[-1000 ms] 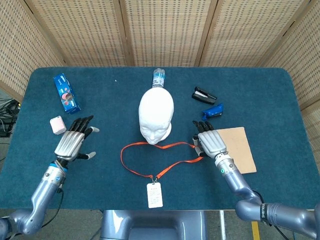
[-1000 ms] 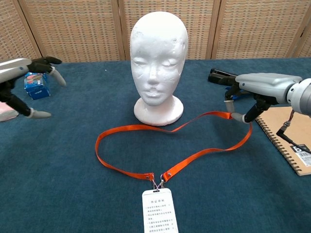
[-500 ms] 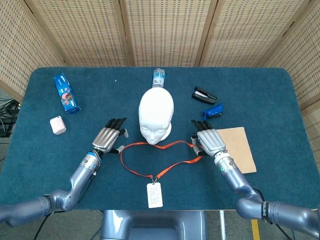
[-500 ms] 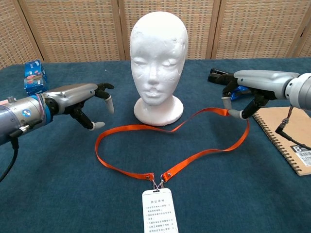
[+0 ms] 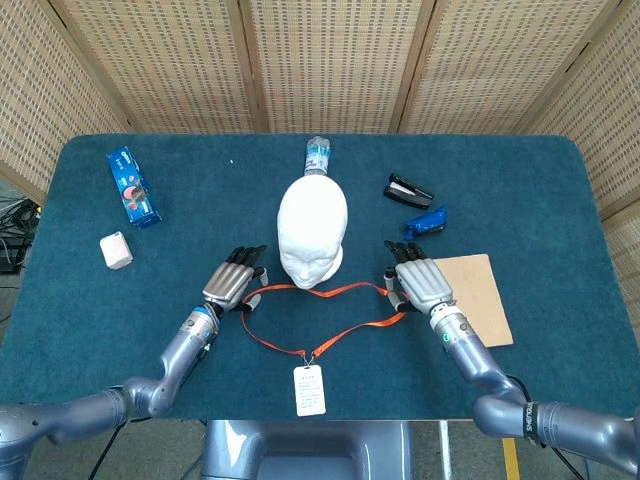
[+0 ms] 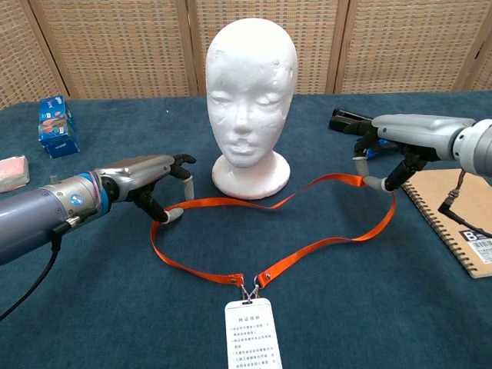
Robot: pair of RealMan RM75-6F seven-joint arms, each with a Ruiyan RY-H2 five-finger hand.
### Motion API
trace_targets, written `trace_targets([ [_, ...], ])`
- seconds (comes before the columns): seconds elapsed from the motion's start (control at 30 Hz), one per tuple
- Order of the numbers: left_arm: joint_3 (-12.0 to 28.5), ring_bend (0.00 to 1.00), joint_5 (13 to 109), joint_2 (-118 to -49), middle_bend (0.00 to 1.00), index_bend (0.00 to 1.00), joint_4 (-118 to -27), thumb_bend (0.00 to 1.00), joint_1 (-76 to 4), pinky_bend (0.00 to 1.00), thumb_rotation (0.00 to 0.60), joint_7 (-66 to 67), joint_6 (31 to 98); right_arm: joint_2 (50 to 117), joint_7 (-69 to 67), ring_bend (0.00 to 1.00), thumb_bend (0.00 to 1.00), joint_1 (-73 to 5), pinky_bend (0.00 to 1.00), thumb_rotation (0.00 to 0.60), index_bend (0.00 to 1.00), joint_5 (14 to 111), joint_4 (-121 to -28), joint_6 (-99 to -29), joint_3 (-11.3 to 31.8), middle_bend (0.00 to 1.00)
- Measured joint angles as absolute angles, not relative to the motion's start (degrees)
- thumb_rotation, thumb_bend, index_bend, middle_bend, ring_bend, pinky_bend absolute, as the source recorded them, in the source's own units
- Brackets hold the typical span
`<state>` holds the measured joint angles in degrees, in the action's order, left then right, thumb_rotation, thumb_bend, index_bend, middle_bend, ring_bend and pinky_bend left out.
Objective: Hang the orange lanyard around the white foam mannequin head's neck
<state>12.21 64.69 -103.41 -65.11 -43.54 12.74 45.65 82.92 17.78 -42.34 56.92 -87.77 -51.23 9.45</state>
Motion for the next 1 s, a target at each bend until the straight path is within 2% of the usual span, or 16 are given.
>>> trace_targets([
  [0.2,11.73,0.0,64.09,-105.43,0.0,0.48,-62.98,0.45,-44.07,0.0,0.6,13.11,45.67,83.08,17.09,0.0,0.69,-42.3,0.0,0.6,0.69,57.17,-87.35,-51.16,9.36,0.05],
  [0.37,11.57,0.0,63.6,-106.09,0.0,0.59,-62.43,0.45,-44.26,0.0,0.6,13.7,46.1,82.99,16.71,0.0,0.69,-42.18,0.0,0.6,0.69,57.4,-87.21,-51.13,9.21,0.05],
  [0.53,11.26,0.0,64.87,-106.02,0.0,0.65,-62.71,0.45,-43.94,0.0,0.6,12.88,47.54,82.69,16.24,0.0,0.69,-41.97,0.0,0.6,0.69,57.83,-87.49,-51.29,9.13,0.05],
  [0.8,9.48,0.0,69.45,-103.71,0.0,0.7,-65.64,0.45,-42.43,0.0,0.6,10.51,51.2,81.57,16.14,0.0,0.69,-41.31,0.0,0.6,0.7,59.35,-89.96,-52.43,8.66,0.05],
  [1.0,7.15,0.0,76.14,-99.86,0.0,0.72,-69.85,0.45,-40.52,0.0,0.6,7.64,56.72,79.44,16.7,0.0,0.69,-40.26,0.0,0.6,0.7,62.15,-94.57,-54.74,7.94,0.06],
])
